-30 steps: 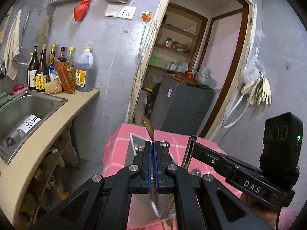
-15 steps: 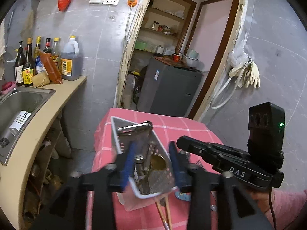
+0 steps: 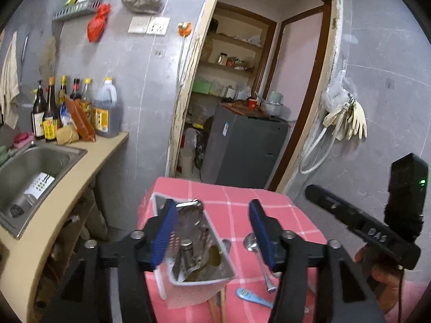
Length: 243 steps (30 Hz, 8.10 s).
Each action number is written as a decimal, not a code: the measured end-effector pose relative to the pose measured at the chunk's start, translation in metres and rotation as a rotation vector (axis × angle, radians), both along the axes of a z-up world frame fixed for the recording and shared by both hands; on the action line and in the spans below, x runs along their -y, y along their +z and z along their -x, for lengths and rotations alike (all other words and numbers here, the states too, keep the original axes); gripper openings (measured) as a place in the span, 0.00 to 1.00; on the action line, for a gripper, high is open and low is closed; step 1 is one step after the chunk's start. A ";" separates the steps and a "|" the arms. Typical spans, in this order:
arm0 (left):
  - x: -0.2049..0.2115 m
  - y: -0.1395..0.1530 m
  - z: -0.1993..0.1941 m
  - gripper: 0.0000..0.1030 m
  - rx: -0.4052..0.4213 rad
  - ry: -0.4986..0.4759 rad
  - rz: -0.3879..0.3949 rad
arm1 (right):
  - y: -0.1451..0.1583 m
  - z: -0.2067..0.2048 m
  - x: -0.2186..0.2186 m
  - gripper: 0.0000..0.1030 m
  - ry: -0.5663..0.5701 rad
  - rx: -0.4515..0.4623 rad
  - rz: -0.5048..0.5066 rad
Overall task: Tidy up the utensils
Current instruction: 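Lower the fork into the caddy and open the right tool, then move both tools over the loose spoons and fork on the tablecloth, then close the left tool on a silver spoon while the right tool grasps the silver fork, then lift the spoon with the left tool while the right tool carries the fork to the caddy, then open the left tool over the caddy while the right tool releases the fork into it, then move both tools back over the chopsticks and spoons on the tablecloth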
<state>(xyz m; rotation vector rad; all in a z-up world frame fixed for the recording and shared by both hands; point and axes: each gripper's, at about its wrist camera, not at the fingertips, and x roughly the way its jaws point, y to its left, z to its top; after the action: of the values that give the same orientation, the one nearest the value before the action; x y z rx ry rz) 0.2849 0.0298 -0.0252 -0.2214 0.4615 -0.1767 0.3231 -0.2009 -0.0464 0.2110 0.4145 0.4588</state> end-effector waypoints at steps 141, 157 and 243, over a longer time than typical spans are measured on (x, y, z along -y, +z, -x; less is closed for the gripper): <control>0.085 0.050 -0.062 0.03 0.010 0.043 -0.088 | 0.071 0.005 0.074 0.02 -0.097 0.079 0.109; -0.020 0.090 -0.028 0.03 0.137 0.236 -0.169 | 0.106 -0.003 -0.050 0.02 0.000 0.265 0.137; 0.074 -0.008 0.055 1.00 -0.006 0.092 -0.082 | 0.029 0.076 0.104 0.99 -0.191 0.060 0.101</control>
<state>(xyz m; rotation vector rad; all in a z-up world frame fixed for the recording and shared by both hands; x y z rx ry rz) 0.2296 -0.0441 -0.0329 -0.1622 0.4631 -0.0673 0.2472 -0.3051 -0.0177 0.1366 0.3541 0.2551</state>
